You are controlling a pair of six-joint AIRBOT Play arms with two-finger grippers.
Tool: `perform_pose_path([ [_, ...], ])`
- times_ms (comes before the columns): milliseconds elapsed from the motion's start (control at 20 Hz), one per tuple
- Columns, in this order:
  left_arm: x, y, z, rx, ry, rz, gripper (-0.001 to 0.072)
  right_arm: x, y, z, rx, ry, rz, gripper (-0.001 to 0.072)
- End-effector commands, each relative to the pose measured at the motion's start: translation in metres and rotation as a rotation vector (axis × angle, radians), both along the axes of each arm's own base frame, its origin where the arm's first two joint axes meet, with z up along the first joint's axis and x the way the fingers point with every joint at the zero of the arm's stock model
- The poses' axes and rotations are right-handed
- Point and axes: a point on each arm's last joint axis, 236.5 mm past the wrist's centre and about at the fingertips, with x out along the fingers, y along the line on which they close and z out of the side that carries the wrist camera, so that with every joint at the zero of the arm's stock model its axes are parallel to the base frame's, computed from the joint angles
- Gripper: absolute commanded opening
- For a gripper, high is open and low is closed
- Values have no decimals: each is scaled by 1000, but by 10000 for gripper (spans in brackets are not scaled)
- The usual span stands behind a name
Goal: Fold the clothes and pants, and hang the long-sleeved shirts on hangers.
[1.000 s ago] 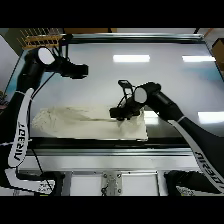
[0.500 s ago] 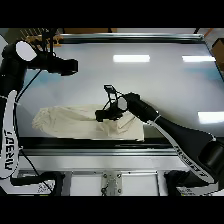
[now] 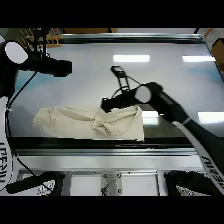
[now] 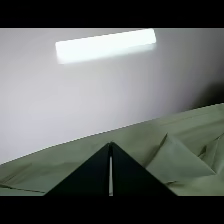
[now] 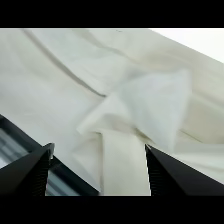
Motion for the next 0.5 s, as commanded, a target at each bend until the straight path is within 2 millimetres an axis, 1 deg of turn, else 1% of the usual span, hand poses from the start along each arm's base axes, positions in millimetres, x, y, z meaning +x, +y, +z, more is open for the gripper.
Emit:
perform_pose_path([
  [0, -27, 6, -37, 10, 53, 18, 15, -16, -131, -19, -170, 62, -162, 632],
  [50, -41, 5, -54, 6, 90, 16, 16, -24, -170, -36, -182, 112, -257, 632],
  [100, -56, 3, -73, 1, 130, 12, 16, -32, -203, -54, -178, 168, -356, 632],
  [150, -69, -2, -90, -10, 167, 7, 16, -43, -228, -75, -142, 249, -463, 632],
  [200, -80, -6, -102, -20, 191, 3, 16, -51, -242, -93, -86, 320, -540, 632],
  [250, -89, -10, -113, -23, 204, -5, 16, -55, -249, -109, -15, 366, -595, 632],
  [300, -97, -16, -122, -20, 209, -17, 16, -55, -251, -121, 53, 387, -635, 632],
  [400, -106, -27, -133, -15, 215, -44, 16, -49, -242, -140, 156, 409, -667, 632],
  [450, -109, -32, -137, -12, 220, -57, 15, -47, -232, -148, 186, 427, -657, 631],
])
